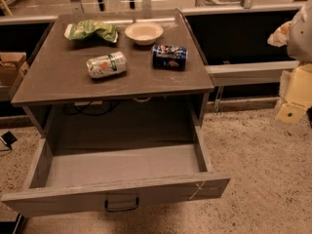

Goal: Close top drawer

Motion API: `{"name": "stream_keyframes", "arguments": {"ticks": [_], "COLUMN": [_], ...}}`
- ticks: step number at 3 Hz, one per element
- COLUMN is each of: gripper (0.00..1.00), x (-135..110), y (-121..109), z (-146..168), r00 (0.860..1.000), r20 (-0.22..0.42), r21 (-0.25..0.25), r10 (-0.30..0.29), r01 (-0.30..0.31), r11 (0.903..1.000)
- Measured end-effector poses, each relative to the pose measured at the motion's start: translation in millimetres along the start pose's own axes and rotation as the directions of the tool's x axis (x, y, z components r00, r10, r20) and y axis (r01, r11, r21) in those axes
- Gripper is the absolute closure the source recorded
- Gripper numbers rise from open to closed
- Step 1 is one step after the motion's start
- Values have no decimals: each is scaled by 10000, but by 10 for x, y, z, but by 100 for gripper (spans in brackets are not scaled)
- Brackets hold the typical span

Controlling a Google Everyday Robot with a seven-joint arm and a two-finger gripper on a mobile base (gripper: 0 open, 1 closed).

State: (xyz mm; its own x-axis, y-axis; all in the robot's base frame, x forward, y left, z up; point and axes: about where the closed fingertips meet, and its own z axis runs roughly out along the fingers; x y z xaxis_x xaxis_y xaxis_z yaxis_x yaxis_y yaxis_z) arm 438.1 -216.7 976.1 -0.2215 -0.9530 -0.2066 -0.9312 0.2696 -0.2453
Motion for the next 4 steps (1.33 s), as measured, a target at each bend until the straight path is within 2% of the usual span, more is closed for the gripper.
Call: {"name": "stream_keyframes", "arguments": {"ticks": [1, 2, 3, 4], "gripper": [0, 0, 0, 19], "x": [0, -30, 41, 134], "y": [0, 58, 299, 573], "z": [0, 154, 609, 1238], "r00": [10000, 9992, 9931, 9847], "r20": [0, 401, 1047, 1533], "r21": [0, -293, -548, -750], "r10": [0, 34, 520, 826], "r01": [0, -22, -464, -718], "r11": [10000, 9996, 9974, 9946]}}
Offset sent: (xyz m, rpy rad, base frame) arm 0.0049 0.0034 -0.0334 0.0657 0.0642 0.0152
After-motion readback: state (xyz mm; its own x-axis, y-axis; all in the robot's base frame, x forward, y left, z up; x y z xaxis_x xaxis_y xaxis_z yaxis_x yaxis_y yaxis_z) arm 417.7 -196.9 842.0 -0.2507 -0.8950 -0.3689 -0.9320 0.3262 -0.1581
